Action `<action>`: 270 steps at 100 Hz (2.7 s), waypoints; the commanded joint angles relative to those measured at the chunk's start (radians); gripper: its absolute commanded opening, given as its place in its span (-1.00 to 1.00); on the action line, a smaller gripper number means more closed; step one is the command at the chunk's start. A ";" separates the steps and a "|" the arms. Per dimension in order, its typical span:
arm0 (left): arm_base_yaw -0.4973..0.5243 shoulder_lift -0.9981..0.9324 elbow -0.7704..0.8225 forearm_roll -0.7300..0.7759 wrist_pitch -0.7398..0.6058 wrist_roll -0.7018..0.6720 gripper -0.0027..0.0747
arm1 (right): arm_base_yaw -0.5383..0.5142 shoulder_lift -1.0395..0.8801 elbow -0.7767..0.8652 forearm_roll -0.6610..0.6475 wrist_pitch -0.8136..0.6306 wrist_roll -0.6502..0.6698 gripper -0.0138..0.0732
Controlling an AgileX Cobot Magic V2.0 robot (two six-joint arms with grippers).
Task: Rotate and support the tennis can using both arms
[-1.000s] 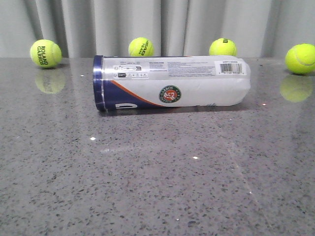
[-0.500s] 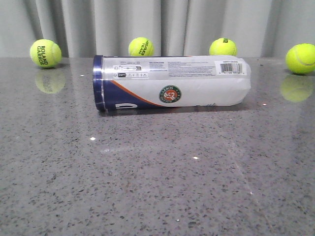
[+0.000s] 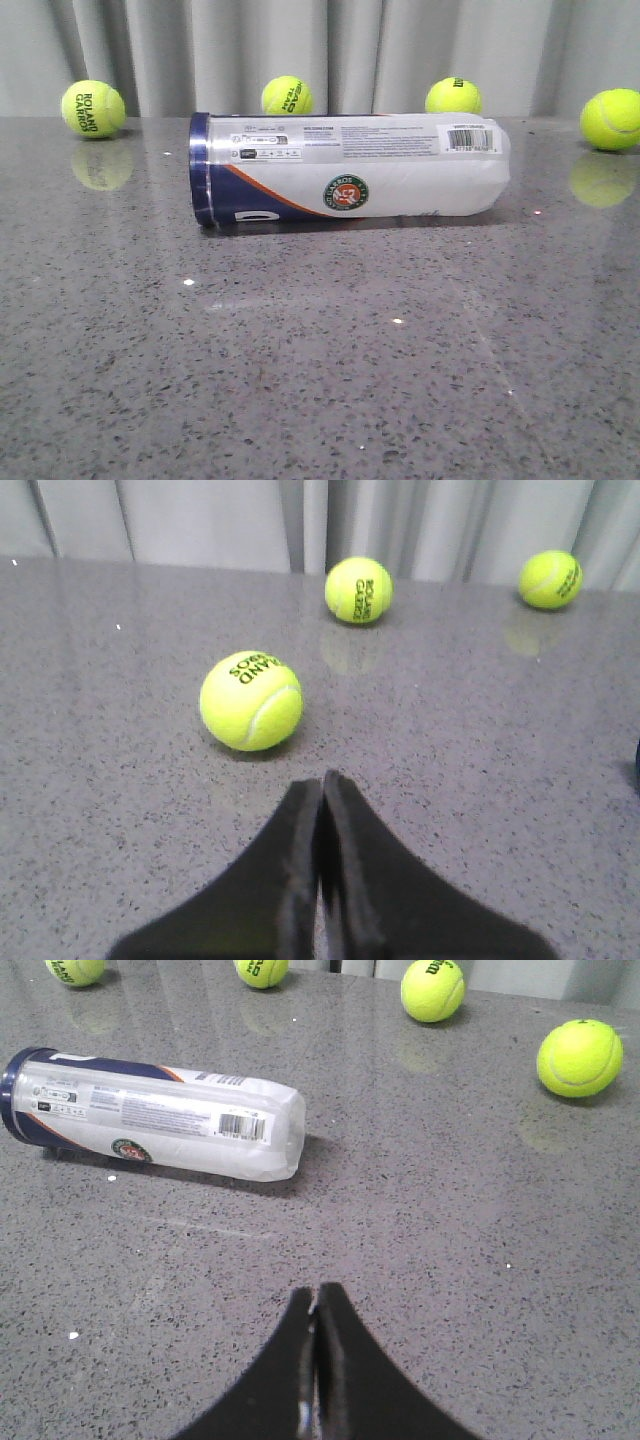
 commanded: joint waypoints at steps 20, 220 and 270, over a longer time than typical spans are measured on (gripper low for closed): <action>-0.007 0.279 -0.233 -0.173 0.119 0.041 -0.93 | -0.004 0.012 -0.023 -0.019 -0.079 0.004 -0.84; -0.309 1.316 -0.613 -1.400 0.534 0.811 0.37 | -0.004 0.012 -0.023 -0.019 -0.079 0.004 -0.84; -0.316 1.360 -0.613 -1.464 0.611 0.855 0.09 | -0.004 0.012 -0.023 -0.019 -0.079 0.004 -0.84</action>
